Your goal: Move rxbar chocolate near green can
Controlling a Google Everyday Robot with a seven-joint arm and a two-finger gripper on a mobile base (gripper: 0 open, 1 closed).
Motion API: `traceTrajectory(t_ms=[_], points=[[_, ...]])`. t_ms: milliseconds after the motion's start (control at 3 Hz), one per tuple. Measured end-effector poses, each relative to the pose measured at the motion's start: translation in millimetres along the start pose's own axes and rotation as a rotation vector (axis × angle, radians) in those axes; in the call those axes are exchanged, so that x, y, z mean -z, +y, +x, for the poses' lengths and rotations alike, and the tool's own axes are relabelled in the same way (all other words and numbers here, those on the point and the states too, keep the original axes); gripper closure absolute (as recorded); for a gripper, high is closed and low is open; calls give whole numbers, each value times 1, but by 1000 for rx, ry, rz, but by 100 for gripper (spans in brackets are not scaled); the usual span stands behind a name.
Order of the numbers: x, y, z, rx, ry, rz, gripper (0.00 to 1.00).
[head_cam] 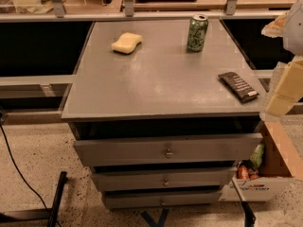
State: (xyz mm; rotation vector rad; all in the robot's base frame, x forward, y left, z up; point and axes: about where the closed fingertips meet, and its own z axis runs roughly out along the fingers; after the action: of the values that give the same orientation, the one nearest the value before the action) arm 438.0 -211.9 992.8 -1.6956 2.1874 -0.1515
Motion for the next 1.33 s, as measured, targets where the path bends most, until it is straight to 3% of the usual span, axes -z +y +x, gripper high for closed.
traceTrajectory(t_ms=[333,667,1000,1333], points=[[2,-12,2,-4,3,15,0],[1,-37,15,-47,-6,7,0],[-16,-66,28,-104,-43,-13,0],[-54,-89,36,-177,-127,-52,0]])
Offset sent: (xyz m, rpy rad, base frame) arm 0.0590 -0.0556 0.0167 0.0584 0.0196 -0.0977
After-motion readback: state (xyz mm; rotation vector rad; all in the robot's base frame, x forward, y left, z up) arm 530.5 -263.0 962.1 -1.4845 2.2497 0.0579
